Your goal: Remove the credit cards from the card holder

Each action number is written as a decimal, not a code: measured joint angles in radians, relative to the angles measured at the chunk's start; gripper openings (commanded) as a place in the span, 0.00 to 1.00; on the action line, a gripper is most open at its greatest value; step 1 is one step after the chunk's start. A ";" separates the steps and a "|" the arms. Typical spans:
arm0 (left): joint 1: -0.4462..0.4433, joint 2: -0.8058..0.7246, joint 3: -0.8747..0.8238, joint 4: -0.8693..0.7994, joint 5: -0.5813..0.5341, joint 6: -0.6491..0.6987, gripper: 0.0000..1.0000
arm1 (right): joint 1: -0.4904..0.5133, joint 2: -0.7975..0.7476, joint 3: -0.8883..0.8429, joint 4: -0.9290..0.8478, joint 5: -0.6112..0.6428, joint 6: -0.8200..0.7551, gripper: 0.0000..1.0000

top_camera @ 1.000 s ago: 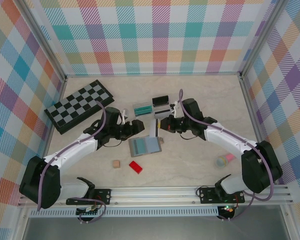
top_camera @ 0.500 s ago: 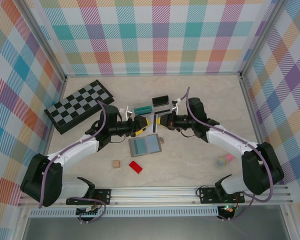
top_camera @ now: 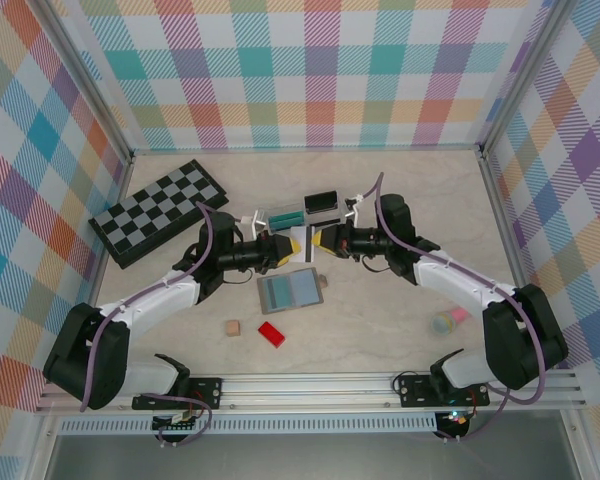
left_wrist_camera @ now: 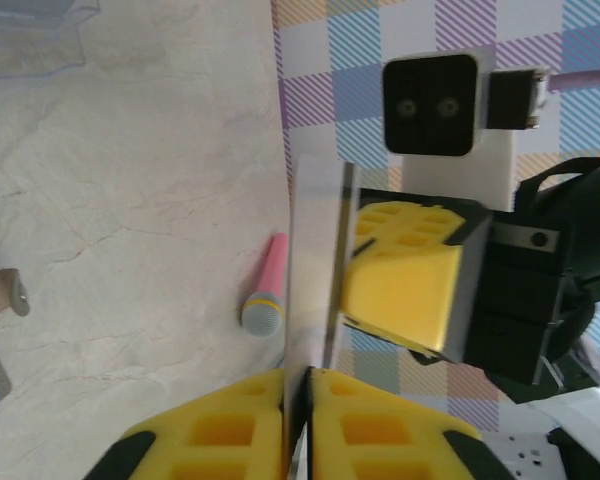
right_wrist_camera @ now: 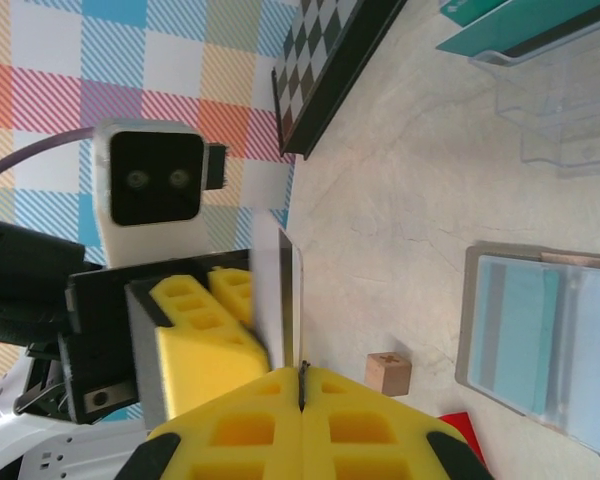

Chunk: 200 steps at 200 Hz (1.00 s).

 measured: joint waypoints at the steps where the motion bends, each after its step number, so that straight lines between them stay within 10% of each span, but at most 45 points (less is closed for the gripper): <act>1: 0.000 0.000 0.000 0.000 0.000 -0.002 0.01 | 0.000 0.000 0.000 -0.004 0.001 -0.001 0.12; 40: 0.000 0.000 0.004 -0.070 -0.026 0.055 0.00 | 0.000 -0.042 0.007 -0.181 0.100 -0.091 0.57; 94: -0.001 -0.019 0.150 -0.499 -0.208 0.333 0.00 | -0.019 -0.102 0.120 -0.568 0.465 -0.295 0.91; 200: -0.159 0.238 0.624 -0.922 -0.531 0.955 0.00 | -0.144 -0.099 0.043 -0.668 0.664 -0.446 1.00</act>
